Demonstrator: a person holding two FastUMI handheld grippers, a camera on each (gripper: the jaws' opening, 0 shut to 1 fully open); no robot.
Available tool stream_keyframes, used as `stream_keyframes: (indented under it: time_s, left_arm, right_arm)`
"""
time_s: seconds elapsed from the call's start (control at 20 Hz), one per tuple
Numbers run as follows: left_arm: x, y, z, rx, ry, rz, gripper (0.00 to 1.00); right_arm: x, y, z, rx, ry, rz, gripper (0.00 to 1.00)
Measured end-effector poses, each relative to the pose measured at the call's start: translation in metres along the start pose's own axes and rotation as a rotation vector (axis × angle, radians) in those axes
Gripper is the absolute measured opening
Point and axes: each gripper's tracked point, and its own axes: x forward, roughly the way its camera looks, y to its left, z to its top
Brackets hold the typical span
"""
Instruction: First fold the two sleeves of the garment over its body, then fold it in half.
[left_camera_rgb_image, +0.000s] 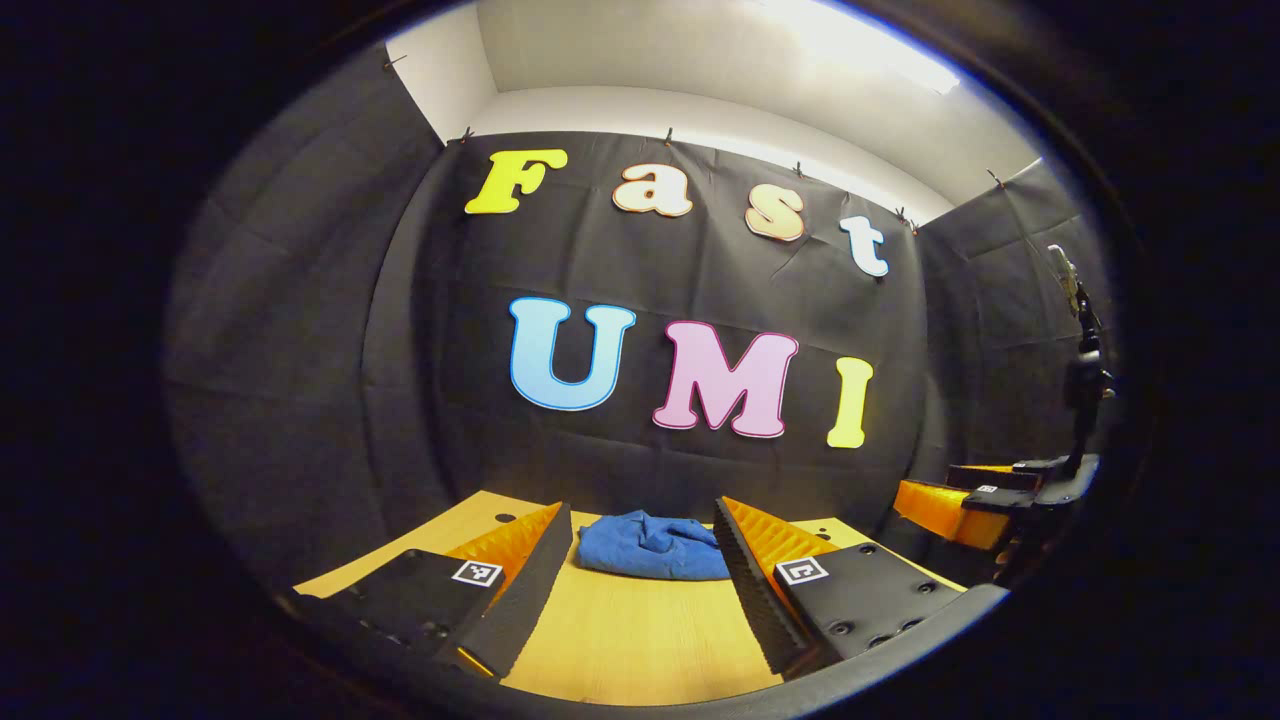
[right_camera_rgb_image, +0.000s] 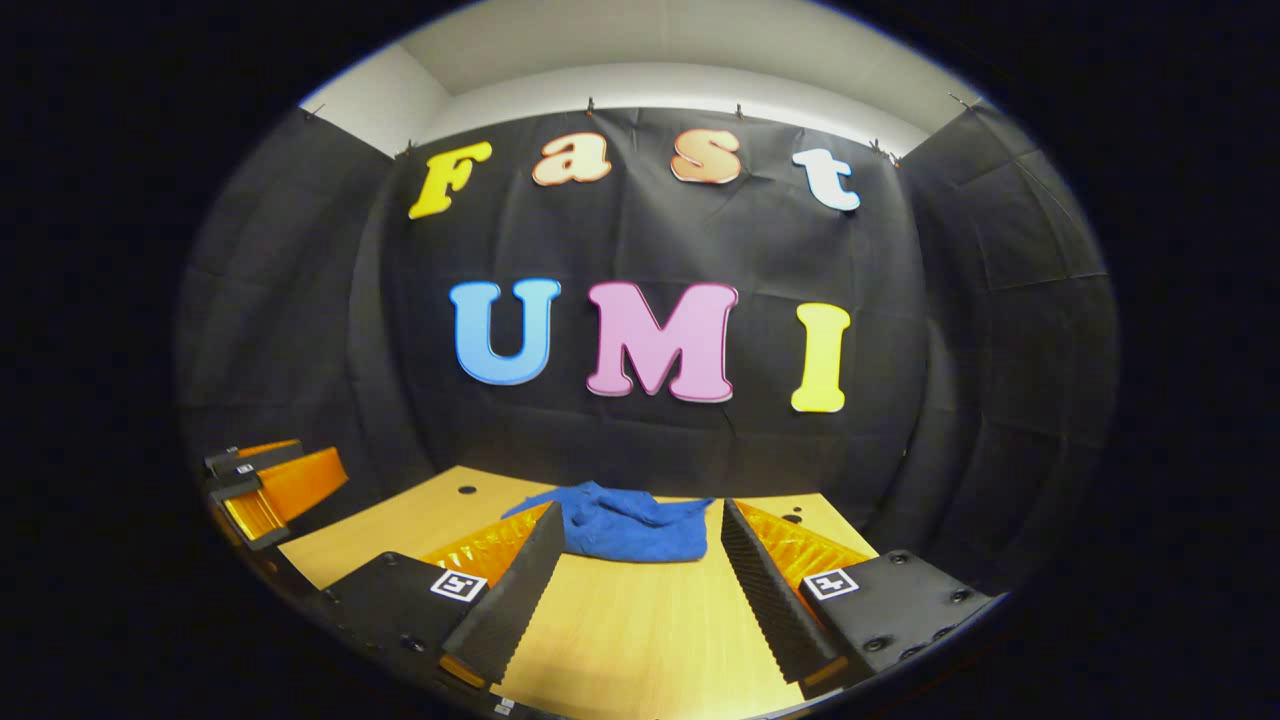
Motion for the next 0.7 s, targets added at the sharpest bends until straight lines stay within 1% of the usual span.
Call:
stream_keyframes:
  time_s: [0.05,0.15,0.2,0.25,0.3,0.4,0.5,0.55,0.7]
  left_arm:
    - [-0.003,-0.003,0.000,-0.011,0.001,-0.010,0.82]
    - [-0.005,0.006,0.005,-0.011,-0.008,0.003,0.80]
    - [-0.004,0.007,0.006,-0.007,-0.009,0.009,0.82]
    - [-0.004,0.008,0.007,-0.002,-0.011,0.011,0.82]
    - [-0.004,0.009,0.010,0.004,-0.018,0.010,0.82]
    - [-0.007,0.012,0.018,0.000,-0.036,0.007,0.82]
    - [-0.007,0.014,0.020,-0.018,-0.045,0.008,0.80]
    - [-0.007,0.015,0.019,-0.024,-0.042,0.009,0.82]
    - [-0.012,0.019,0.020,-0.013,-0.041,0.014,0.82]
  right_arm:
    - [-0.001,0.006,0.003,-0.009,-0.008,0.015,0.96]
    - [0.001,0.019,0.005,-0.031,-0.012,0.053,0.96]
    - [0.003,0.024,0.005,-0.027,-0.001,0.066,0.96]
    - [0.003,0.028,0.006,-0.003,0.003,0.074,0.99]
    - [0.003,0.032,0.009,0.026,0.003,0.078,0.96]
    - [0.005,0.035,0.012,0.051,-0.003,0.079,0.96]
    - [0.005,0.037,0.010,0.043,0.003,0.083,0.96]
    - [0.005,0.040,0.010,0.043,0.006,0.090,0.96]
    - [0.005,0.052,0.011,0.046,0.004,0.106,0.96]
